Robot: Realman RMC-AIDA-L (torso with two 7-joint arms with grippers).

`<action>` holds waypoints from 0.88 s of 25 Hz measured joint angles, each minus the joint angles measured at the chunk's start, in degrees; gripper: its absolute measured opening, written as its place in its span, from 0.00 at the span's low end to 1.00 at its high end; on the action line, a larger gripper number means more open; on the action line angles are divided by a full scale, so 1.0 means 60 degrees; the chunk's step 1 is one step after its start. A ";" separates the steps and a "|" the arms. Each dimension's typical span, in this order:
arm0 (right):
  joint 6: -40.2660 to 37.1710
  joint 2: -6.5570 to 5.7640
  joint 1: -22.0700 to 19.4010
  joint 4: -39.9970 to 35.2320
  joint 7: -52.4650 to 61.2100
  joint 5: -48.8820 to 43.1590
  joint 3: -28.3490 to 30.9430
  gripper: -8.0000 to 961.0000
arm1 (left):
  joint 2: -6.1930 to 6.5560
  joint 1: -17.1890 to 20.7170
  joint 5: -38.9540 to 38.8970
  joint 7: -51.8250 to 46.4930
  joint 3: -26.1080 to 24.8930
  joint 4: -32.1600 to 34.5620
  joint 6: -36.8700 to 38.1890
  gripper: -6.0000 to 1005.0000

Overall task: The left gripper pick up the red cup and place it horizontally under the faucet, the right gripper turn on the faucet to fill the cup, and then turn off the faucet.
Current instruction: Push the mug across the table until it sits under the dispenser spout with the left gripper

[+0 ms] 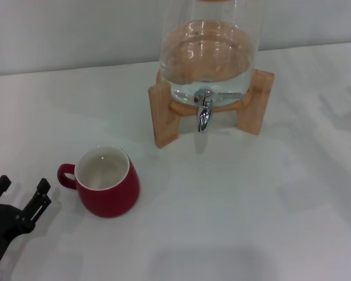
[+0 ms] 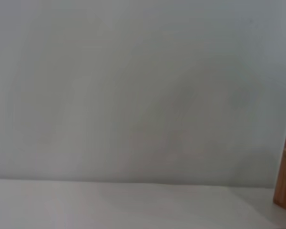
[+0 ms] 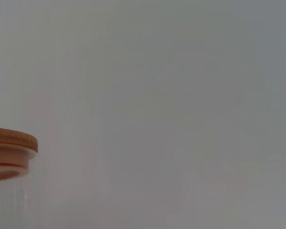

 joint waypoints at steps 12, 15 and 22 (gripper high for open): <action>-0.0115 -0.0002 0.0003 0.0012 0.0003 0.0000 -0.0007 0.80 | 0.0051 -0.0140 0.0011 -0.0044 0.0189 0.0021 -0.0013 0.87; -0.0120 -0.0002 0.0003 0.0008 0.0006 0.0000 -0.0006 0.80 | 0.0062 -0.0205 0.0013 -0.0055 0.0296 0.0020 -0.0096 0.87; -0.0143 0.0012 0.0003 0.0011 0.0011 0.0000 -0.0006 0.80 | 0.0063 -0.0251 0.0011 -0.0058 0.0326 0.0050 -0.0202 0.86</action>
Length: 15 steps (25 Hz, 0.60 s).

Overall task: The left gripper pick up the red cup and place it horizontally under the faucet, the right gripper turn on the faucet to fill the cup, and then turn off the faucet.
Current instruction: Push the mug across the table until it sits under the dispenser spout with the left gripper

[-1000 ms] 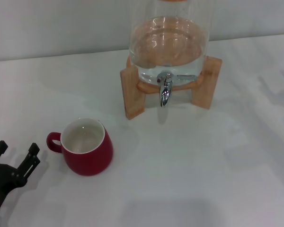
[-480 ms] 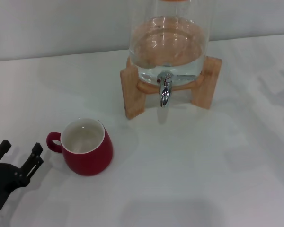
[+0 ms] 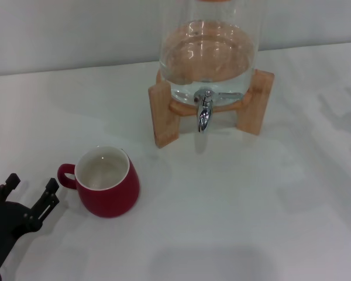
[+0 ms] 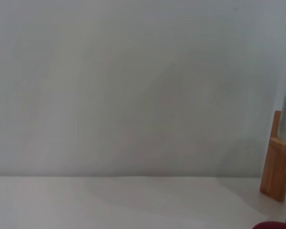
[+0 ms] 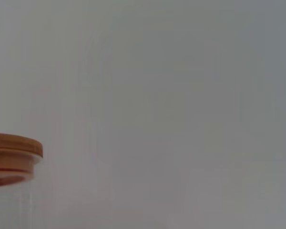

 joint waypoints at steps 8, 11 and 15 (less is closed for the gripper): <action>-0.0148 0.0002 0.0000 0.0000 0.0005 0.0001 -0.0003 0.80 | 0.0015 -0.0019 -0.0002 0.0000 0.0130 0.0004 -0.0018 0.86; -0.0156 0.0002 0.0000 0.0000 0.0005 0.0000 -0.0047 0.80 | 0.0015 -0.0018 -0.0002 0.0000 0.0140 0.0001 -0.0018 0.86; -0.0175 0.0002 0.0000 0.0000 0.0005 0.0000 -0.0102 0.80 | 0.0024 -0.0021 0.0000 0.0000 0.0147 0.0010 -0.0024 0.86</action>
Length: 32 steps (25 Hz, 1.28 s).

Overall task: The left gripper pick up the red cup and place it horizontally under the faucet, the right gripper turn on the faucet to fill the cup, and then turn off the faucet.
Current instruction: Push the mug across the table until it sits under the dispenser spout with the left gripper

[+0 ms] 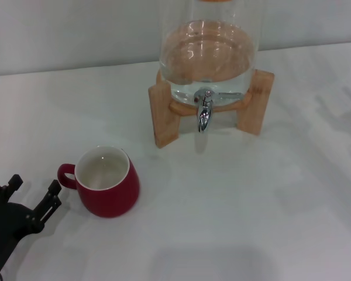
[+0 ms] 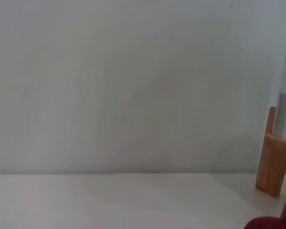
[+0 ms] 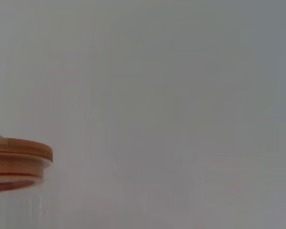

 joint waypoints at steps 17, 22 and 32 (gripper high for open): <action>-0.0054 0.0014 0.0000 0.0024 0.0000 0.0000 -0.0140 0.80 | 0.0020 -0.0275 0.0000 0.0000 0.0001 0.0157 -0.0167 0.86; -0.0054 0.0014 0.0000 0.0029 0.0000 0.0001 -0.0139 0.80 | 0.0029 -0.0386 -0.0001 0.0000 0.0054 0.0158 -0.0227 0.86; -0.0043 0.0014 0.0000 0.0030 -0.0001 0.0001 -0.0132 0.80 | 0.0034 -0.0574 -0.0001 0.0000 0.0106 0.0158 -0.0268 0.86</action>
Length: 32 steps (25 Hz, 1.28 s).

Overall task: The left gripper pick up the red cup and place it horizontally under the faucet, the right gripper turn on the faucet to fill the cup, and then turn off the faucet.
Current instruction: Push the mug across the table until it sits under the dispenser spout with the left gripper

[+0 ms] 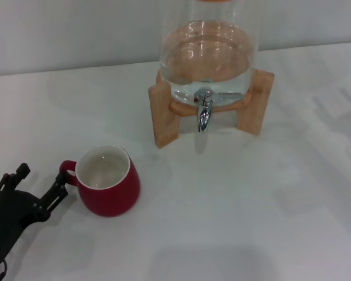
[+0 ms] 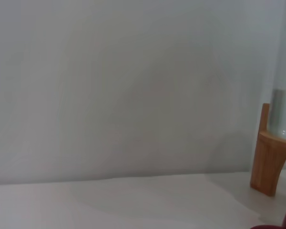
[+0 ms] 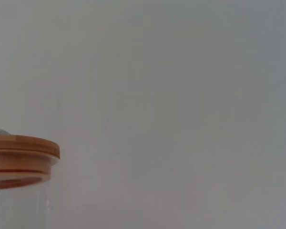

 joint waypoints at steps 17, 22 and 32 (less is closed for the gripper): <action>0.0062 0.0000 0.0011 0.0000 -0.0067 0.0054 0.0000 0.80 | 0.0000 -0.0060 0.0000 0.0000 0.0137 -0.0001 -0.0123 0.86; 0.0064 0.0000 0.0013 -0.0001 -0.0071 0.0067 -0.0001 0.80 | 0.0000 -0.0005 0.0000 0.0000 0.0144 -0.0001 -0.0122 0.86; 0.0018 0.0000 0.0004 -0.0001 -0.0073 0.0072 -0.0001 0.80 | 0.0003 0.0019 0.0000 0.0000 0.0125 -0.0001 -0.0121 0.86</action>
